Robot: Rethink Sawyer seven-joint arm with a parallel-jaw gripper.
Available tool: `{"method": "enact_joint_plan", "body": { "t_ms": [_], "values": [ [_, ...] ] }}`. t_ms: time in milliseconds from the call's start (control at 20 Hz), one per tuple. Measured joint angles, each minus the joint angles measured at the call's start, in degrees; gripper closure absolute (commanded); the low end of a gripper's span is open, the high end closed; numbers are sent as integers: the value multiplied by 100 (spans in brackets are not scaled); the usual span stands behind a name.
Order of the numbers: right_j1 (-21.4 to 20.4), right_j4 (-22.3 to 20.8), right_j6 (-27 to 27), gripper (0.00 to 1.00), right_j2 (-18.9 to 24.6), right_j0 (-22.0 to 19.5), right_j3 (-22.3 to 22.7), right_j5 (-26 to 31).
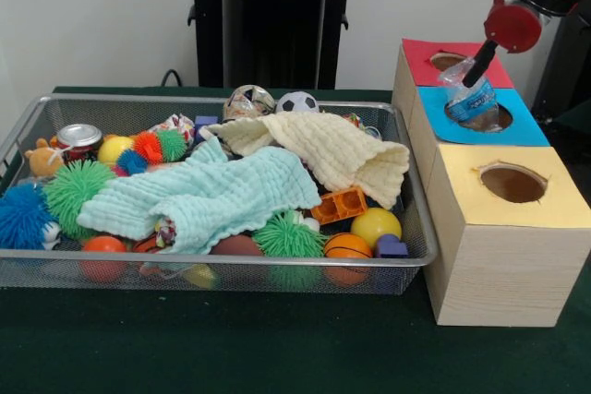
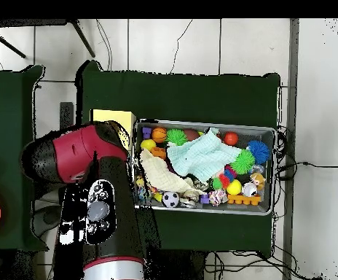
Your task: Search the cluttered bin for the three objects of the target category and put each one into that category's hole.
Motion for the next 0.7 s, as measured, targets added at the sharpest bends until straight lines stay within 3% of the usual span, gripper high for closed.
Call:
{"method": "enact_joint_plan", "body": {
  "t_ms": [700],
  "values": [
    [0, 242, 0, 0, -15, 71, -22, 0]
  ]
}}
